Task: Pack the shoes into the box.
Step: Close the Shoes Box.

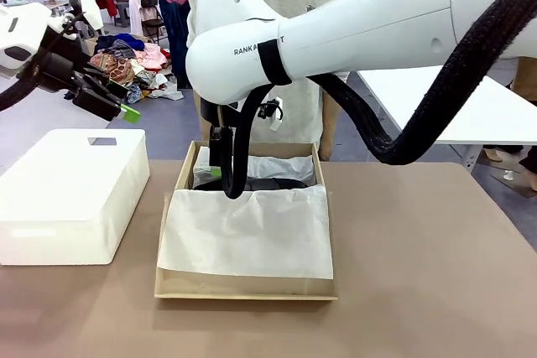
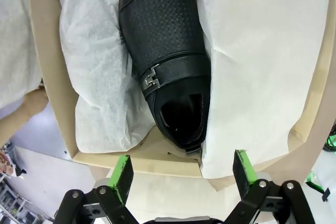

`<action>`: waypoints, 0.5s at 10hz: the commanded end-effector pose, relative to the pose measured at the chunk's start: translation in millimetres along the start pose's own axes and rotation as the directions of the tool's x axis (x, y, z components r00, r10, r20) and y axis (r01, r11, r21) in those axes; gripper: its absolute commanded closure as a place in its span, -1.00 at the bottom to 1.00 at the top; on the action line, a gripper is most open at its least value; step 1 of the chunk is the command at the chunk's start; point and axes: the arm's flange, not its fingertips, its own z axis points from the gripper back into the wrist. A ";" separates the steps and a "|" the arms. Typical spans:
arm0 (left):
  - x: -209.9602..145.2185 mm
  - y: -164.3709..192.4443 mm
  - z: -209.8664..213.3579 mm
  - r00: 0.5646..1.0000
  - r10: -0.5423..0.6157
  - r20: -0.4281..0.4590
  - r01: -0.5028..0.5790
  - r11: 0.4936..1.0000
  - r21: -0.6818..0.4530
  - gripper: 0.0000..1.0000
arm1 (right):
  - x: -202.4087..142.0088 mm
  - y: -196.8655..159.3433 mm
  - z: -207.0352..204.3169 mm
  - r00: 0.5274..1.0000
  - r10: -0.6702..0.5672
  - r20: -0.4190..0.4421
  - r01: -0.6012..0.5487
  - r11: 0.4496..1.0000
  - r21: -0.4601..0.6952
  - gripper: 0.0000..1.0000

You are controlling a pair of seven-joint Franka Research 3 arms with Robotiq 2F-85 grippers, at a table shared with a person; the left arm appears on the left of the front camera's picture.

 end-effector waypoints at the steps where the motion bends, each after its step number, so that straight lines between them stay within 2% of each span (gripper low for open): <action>1: -0.5 2.5 0.2 1.000 -0.011 0.016 0.011 1.000 -0.010 -1.00 | 24.4 -4.2 27.9 0.977 0.212 0.004 -0.212 0.977 -0.020 -1.00; 2: -0.5 2.5 0.2 1.000 -0.011 0.016 0.011 1.000 -0.010 -1.00 | 42.4 -5.6 43.8 0.933 0.358 0.028 -0.357 0.933 -0.048 -1.00; 3: -0.5 2.5 0.2 1.000 -0.011 0.016 0.011 1.000 -0.010 -1.00 | 61.7 -7.1 57.8 0.888 0.458 0.052 -0.454 0.889 -0.063 -1.00; 4: -0.5 2.5 0.2 1.000 -0.011 0.016 0.011 1.000 -0.010 -1.00 | 82.6 -11.8 70.5 0.848 0.525 0.075 -0.519 0.850 -0.092 -1.00; 5: -0.5 2.5 0.2 1.000 -0.011 0.016 0.011 1.000 -0.010 -1.00 | 100.7 -16.2 80.2 0.799 0.600 0.048 -0.591 0.797 -0.124 -1.00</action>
